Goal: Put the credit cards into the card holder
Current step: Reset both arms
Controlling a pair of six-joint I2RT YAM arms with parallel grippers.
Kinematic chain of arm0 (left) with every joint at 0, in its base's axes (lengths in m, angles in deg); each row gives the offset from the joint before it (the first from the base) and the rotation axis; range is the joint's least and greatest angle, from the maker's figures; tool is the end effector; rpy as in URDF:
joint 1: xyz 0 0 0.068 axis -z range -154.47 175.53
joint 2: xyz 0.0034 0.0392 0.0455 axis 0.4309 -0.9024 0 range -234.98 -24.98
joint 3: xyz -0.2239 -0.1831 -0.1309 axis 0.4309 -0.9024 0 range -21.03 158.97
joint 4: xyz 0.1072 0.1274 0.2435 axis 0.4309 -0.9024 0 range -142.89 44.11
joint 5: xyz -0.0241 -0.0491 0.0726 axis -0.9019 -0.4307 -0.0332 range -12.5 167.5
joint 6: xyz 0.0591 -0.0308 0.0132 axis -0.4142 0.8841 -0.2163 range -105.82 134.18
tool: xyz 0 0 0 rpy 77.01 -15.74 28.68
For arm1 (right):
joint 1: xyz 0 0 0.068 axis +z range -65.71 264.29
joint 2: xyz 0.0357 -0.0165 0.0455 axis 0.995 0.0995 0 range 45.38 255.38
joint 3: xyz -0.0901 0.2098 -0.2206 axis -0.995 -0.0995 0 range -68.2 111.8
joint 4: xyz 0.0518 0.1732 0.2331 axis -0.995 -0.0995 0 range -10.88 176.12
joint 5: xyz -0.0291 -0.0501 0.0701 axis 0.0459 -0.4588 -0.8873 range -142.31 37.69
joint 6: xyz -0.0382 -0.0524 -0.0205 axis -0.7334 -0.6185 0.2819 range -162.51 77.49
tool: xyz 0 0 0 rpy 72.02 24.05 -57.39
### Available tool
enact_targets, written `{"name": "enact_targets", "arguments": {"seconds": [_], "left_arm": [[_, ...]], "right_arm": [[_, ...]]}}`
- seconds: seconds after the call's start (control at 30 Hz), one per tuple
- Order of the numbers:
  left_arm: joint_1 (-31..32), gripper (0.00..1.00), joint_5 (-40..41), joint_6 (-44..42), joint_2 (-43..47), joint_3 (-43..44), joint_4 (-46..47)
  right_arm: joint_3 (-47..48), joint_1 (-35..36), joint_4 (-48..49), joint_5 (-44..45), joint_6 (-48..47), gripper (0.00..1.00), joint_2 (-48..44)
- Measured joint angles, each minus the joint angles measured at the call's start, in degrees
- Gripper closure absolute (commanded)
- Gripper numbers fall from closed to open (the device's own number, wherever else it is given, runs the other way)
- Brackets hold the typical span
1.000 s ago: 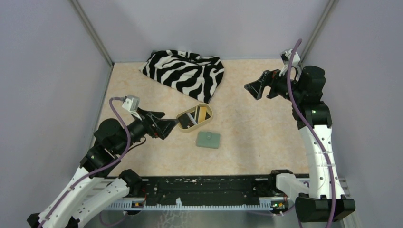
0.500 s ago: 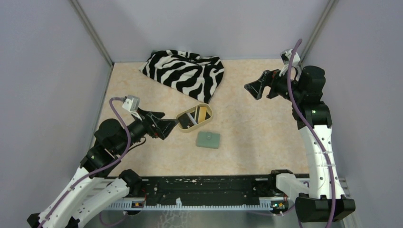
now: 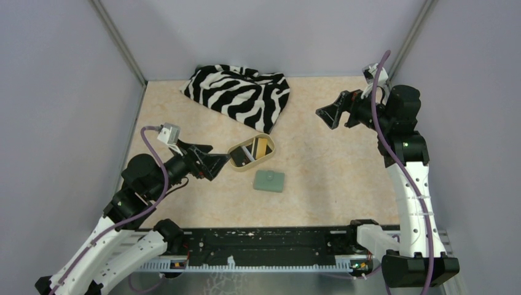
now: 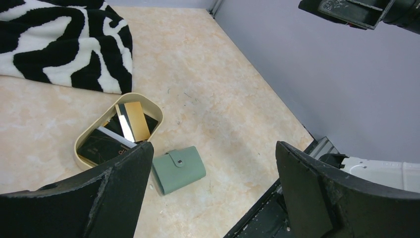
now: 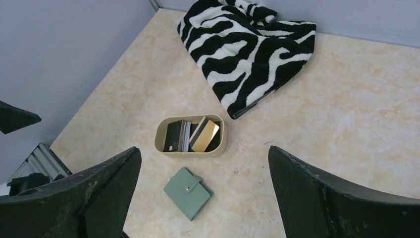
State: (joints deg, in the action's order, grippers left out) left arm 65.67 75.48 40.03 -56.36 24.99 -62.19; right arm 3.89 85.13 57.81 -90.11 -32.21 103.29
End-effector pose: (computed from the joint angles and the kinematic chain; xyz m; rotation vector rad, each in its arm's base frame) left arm 0.1058 -0.0917 0.4001 0.2373 1.6614 -0.9126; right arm 0.2257 0.0368 0.4744 -0.3235 1.7960 0.7342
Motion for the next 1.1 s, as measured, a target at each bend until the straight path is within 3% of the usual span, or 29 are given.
{"name": "enact_targets", "arguments": {"seconds": [1.1], "left_arm": [[0.0,0.01,0.59,-0.02,0.04,-0.37,-0.07]], "right_arm": [[0.0,0.0,-0.02,1.81,-0.24,0.01,0.0]]}}
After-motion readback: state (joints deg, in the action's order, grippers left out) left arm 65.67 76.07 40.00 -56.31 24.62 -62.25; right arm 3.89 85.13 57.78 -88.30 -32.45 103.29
